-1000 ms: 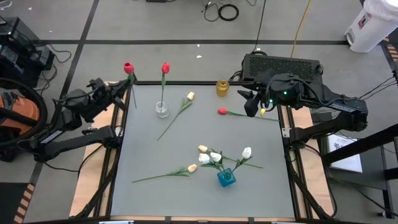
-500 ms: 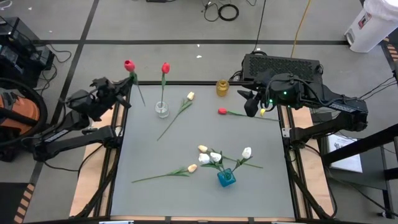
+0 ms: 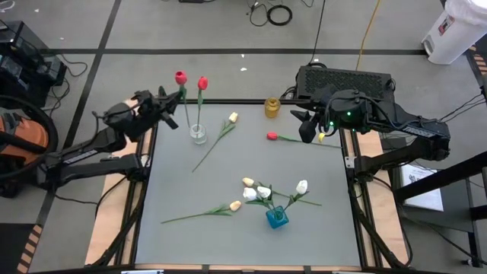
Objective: Sort flowers into vase by color
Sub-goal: Put the left red tulip into the transparent vase
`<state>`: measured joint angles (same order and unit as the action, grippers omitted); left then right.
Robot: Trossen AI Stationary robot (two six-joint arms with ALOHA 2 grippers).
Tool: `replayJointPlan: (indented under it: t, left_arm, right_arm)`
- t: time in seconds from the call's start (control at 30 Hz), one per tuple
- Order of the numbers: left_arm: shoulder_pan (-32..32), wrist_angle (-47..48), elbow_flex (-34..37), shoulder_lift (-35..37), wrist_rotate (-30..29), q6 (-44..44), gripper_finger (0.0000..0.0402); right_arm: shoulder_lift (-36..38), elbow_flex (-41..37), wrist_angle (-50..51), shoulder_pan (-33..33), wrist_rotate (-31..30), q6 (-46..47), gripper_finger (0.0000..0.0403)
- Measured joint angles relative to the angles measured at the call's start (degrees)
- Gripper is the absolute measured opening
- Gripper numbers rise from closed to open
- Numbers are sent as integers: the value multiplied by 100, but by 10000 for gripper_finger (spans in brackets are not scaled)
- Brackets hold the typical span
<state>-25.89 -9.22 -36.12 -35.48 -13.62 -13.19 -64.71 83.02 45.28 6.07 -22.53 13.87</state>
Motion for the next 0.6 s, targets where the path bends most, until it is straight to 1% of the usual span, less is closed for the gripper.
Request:
replayJointPlan:
  t: [0.13,0.6]
  left_arm:
    - [0,-322,0,-317,3,0,0]
    - [-2,-360,-1,-874,78,-4,0]
  right_arm:
    - [1,0,2,0,3,5,141]
    - [1,0,59,0,9,13,141]
